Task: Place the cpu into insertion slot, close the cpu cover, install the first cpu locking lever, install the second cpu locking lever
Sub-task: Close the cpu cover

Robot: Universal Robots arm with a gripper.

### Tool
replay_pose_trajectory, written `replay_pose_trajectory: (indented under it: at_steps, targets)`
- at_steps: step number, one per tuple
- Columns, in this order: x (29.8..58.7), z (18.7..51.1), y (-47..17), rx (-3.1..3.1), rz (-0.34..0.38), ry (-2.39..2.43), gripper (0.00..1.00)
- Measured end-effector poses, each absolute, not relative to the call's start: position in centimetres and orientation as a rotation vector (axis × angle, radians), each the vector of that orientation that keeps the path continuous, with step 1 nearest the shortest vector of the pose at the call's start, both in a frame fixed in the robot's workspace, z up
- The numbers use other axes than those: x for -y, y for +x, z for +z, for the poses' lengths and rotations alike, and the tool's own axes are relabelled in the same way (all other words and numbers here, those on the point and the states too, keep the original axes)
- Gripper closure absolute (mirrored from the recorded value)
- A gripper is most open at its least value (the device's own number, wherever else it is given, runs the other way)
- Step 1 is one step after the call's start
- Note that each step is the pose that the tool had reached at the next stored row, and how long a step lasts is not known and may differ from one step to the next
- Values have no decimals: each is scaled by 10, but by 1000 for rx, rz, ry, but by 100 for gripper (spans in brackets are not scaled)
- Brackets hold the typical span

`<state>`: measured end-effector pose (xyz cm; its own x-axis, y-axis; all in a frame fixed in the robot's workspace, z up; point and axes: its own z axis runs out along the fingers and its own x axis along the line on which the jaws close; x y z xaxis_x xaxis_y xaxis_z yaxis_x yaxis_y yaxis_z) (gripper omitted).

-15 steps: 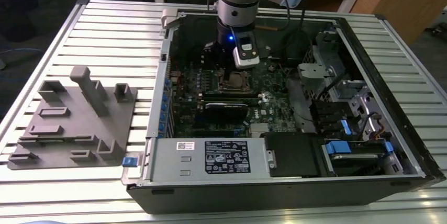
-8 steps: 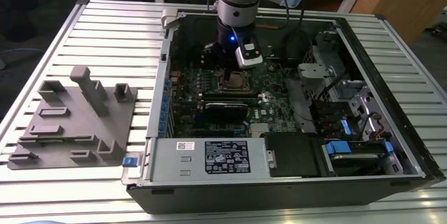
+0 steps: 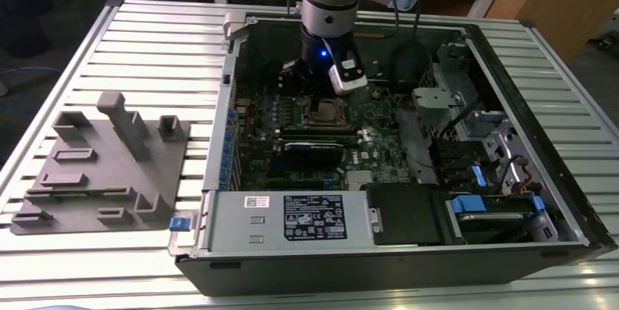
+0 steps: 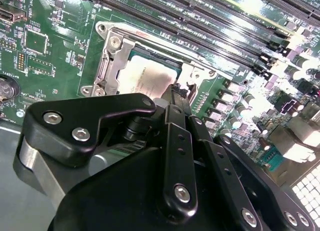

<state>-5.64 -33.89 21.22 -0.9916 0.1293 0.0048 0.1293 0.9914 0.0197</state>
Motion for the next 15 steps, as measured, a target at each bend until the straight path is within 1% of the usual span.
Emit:
replay_pose_trajectory:
  at_steps: [15]
  targets:
    - [339,212,-56,3133,-31,-170,89]
